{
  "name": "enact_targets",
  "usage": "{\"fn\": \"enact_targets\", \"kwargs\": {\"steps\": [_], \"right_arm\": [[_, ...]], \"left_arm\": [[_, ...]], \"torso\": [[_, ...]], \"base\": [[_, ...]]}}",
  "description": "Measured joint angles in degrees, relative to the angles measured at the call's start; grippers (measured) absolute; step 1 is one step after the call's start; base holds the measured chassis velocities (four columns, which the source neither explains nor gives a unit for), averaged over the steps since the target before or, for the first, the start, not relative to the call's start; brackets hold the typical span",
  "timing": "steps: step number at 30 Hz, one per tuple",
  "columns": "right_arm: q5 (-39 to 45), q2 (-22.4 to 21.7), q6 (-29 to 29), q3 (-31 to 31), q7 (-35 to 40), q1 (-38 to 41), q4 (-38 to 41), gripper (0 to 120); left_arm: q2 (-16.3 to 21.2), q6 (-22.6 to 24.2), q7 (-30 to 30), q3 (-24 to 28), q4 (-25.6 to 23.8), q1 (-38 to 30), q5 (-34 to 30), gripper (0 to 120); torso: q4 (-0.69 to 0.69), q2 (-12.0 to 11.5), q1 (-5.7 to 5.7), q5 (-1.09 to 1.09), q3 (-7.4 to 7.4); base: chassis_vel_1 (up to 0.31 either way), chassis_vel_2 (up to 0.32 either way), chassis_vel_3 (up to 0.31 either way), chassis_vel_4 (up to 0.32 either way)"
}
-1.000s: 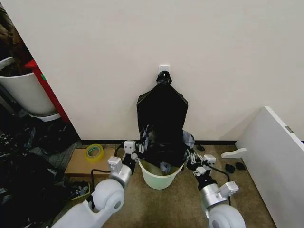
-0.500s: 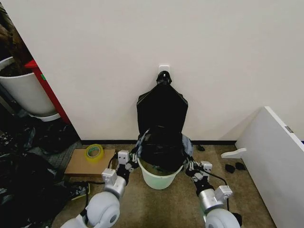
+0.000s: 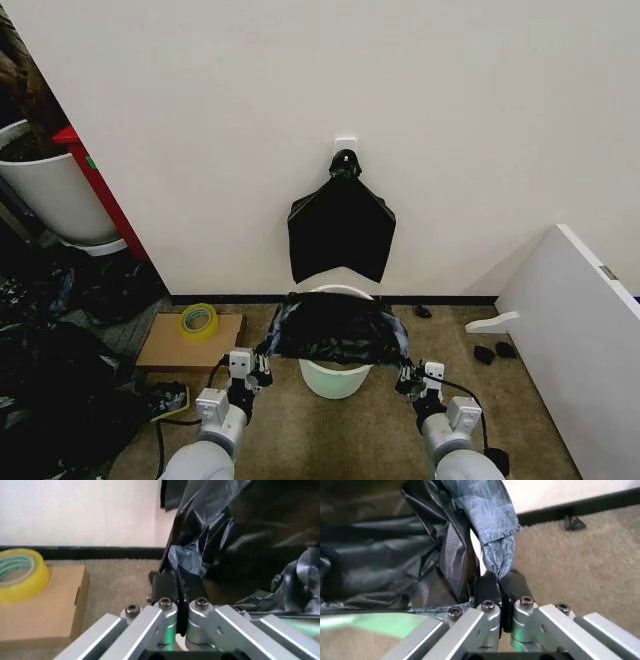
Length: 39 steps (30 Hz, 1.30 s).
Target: Place the garbage bag over the trash bin.
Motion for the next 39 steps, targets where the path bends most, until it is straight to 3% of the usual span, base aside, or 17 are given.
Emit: {"fn": "enact_targets", "kwargs": {"steps": [8,15,21,30,33,35,37,39], "right_arm": [[-2.63,-1.40,-4.14,-0.48,0.50,-4.35,2.70,0],[-3.28,-0.31,-4.41,-0.77,1.34,0.45,-2.53,0],[-3.00,1.02,-4.11,-0.82,2.39,4.53,-5.87,0],[-2.84,1.20,-2.50,-0.87,1.69,4.97,-7.79,0],[-3.20,1.11,-1.61,-0.88,1.23,4.11,-7.41,0],[-4.96,0.83,-0.08,-1.12,0.55,2.43,-6.29,10],[-5.47,0.73,0.31,-1.12,0.51,1.95,-5.94,13],[-6.70,0.31,1.52,-1.02,0.33,0.35,-4.81,25]], "left_arm": [[2.86,2.75,-0.34,-0.36,-3.25,3.10,-0.40,0],[2.40,4.14,-0.35,1.22,1.92,-1.76,-0.78,0],[-0.92,4.46,-1.28,3.09,7.36,-7.90,-1.55,0],[-2.49,3.64,-0.96,2.45,8.96,-8.24,-1.99,0],[-2.54,2.99,-0.60,1.59,8.35,-7.36,-1.95,10],[-2.56,2.40,-0.26,0.62,6.78,-5.79,-1.36,23],[-2.57,2.36,-0.36,0.32,6.22,-5.23,-0.97,26],[-2.49,2.27,-0.66,-0.28,4.81,-3.47,0.31,36]], "torso": [[-0.01,0.00,0.00,0.00,0.00],[0.00,0.00,0.00,0.00,0.01],[0.00,0.00,0.01,-0.01,0.01],[0.00,0.00,0.00,0.00,0.01],[0.00,0.00,0.01,0.00,0.01],[0.00,0.00,0.00,0.00,0.01],[0.00,0.00,0.00,0.00,0.01],[0.00,0.00,0.00,0.01,0.00]], "base": [[0.000,0.000,0.000,0.000],[0.000,0.000,0.000,0.000],[0.000,0.000,0.000,0.000],[0.000,0.000,0.000,0.000],[0.000,0.000,0.000,0.000],[0.000,0.000,0.000,0.000],[0.000,0.000,0.000,0.000],[0.000,0.000,0.000,0.000]]}}
